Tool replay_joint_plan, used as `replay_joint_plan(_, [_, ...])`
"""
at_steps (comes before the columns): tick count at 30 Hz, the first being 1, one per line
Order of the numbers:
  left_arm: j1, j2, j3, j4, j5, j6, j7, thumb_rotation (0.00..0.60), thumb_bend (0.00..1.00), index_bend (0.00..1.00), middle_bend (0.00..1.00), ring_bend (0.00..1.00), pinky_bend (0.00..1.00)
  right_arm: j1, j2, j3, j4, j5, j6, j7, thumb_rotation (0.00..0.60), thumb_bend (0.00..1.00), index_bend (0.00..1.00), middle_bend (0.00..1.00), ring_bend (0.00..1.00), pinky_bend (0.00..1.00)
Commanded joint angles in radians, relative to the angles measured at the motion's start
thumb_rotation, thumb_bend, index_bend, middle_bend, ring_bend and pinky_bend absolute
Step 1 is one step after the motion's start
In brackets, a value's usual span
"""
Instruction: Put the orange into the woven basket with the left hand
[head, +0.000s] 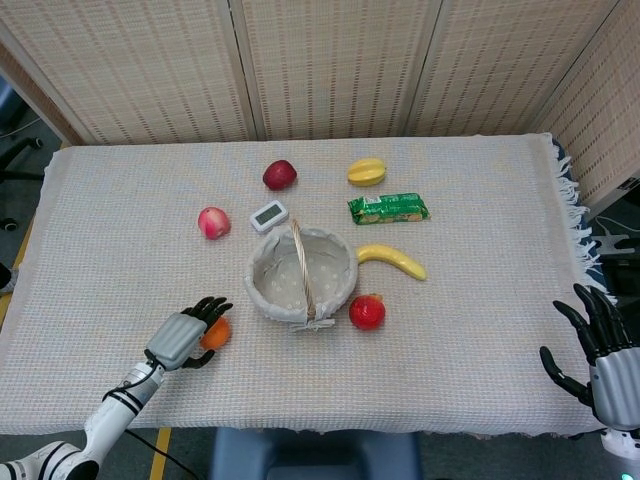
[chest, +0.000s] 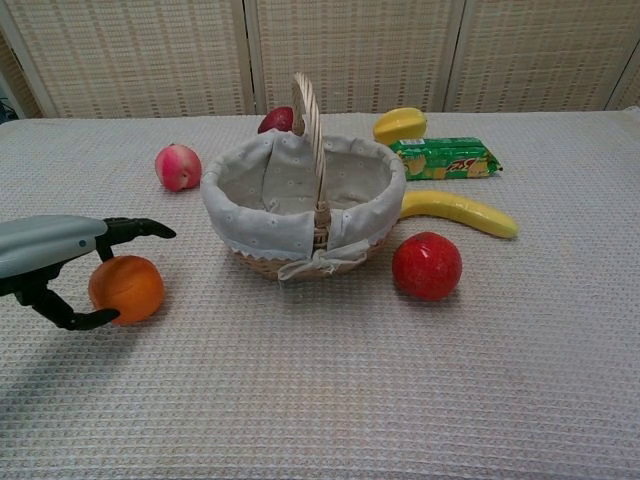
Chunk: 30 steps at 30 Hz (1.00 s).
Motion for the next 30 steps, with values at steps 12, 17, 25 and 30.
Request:
replay_joint_plan(12, [-0.007, -0.106, 0.003, 0.099, -0.057, 0.029, 0.057, 0.600, 0.43, 0.35, 0.22, 0.40, 0.48, 0.002, 0.000, 0.004, -0.001, 0.004, 0.000, 0.006, 0.600, 0.26, 0.18, 0.03, 0.00, 0.15])
replay_joint_plan(17, [0.018, -0.114, -0.019, 0.089, -0.060, 0.119, 0.069, 0.600, 0.48, 0.49, 0.35, 0.54, 0.60, 0.003, -0.002, 0.002, -0.001, 0.002, -0.002, 0.003, 0.600, 0.26, 0.18, 0.03, 0.00, 0.15])
replay_joint_plan(25, [0.032, -0.005, -0.074, -0.022, -0.054, 0.220, 0.089, 0.600, 0.48, 0.50, 0.38, 0.57, 0.61, 0.005, -0.001, 0.000, -0.002, 0.000, -0.007, 0.001, 0.600, 0.26, 0.18, 0.03, 0.00, 0.15])
replay_joint_plan(30, [0.018, 0.051, -0.125, -0.074, -0.051, 0.261, 0.110, 0.600, 0.47, 0.50, 0.39, 0.57, 0.60, 0.005, -0.001, -0.002, -0.002, -0.001, -0.009, 0.001, 0.600, 0.26, 0.18, 0.03, 0.00, 0.15])
